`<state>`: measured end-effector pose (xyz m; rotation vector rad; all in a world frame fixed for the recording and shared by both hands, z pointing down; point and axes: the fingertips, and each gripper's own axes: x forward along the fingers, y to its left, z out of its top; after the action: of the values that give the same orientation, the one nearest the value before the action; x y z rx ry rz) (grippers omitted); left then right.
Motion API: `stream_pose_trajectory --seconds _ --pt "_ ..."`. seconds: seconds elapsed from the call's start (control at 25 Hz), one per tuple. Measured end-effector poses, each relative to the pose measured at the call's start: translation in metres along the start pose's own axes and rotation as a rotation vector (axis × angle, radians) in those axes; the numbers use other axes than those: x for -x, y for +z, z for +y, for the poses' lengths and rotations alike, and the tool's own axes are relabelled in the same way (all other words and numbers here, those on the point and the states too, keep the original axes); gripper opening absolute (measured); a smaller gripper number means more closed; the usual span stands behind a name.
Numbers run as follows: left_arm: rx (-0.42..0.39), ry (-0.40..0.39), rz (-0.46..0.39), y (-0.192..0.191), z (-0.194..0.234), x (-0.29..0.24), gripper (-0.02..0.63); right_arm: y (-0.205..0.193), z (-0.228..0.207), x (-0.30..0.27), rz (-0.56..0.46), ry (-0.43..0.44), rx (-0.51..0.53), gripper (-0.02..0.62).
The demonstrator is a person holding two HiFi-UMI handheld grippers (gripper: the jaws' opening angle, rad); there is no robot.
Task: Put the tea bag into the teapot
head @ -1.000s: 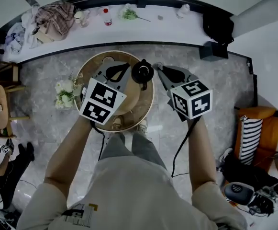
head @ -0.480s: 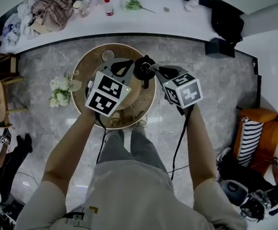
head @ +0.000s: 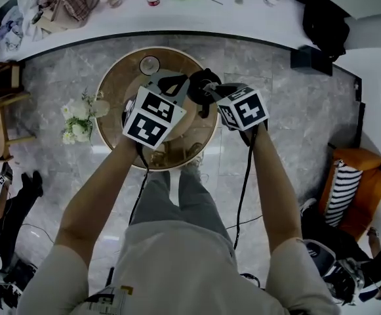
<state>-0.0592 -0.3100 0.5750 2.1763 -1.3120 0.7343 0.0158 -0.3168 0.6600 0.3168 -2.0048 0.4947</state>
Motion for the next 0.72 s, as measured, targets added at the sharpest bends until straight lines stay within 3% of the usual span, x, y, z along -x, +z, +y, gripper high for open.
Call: stream_pose_trajectory --seconds 0.4,0.72 --pt "0.012 -0.064 0.058 -0.038 -0.007 -0.037 0.008 -0.025 -0.022 -0.067 0.13 -0.012 0.024 0.032" --pt "0.083 -0.082 0.079 -0.066 -0.003 -0.057 0.008 -0.041 -0.032 -0.099 0.223 -0.024 0.077 0.032"
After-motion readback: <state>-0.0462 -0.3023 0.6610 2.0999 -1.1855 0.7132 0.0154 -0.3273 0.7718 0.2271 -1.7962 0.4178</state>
